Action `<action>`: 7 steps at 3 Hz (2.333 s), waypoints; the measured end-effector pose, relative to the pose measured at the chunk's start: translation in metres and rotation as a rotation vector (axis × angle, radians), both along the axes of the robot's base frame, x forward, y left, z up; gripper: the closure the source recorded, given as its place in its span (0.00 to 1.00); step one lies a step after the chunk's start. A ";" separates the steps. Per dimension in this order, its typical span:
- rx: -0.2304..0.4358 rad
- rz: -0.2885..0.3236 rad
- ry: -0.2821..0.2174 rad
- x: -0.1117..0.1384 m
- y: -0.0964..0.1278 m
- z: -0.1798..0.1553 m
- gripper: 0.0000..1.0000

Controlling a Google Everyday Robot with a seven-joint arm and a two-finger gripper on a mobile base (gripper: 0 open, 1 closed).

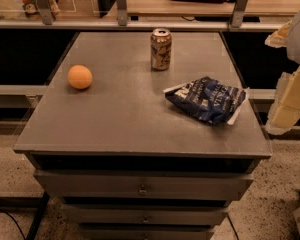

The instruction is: Move blue chip bag near orange

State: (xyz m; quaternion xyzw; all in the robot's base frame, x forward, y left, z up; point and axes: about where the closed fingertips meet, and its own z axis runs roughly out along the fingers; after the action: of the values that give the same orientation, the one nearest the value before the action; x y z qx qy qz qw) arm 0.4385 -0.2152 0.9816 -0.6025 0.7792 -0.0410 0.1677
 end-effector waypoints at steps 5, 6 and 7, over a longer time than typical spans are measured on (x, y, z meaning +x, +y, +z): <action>0.204 -0.139 -0.057 0.062 -0.004 -0.095 0.00; 0.237 -0.148 -0.072 0.071 0.002 -0.115 0.00; 0.267 -0.167 -0.066 0.077 0.002 -0.133 0.16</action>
Offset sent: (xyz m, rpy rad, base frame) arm 0.0290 -0.0124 -0.0401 0.0804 0.0541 -0.0680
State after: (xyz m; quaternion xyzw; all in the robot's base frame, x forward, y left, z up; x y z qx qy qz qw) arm 0.5158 -0.2129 0.8481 -0.5061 0.8193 0.0293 0.2678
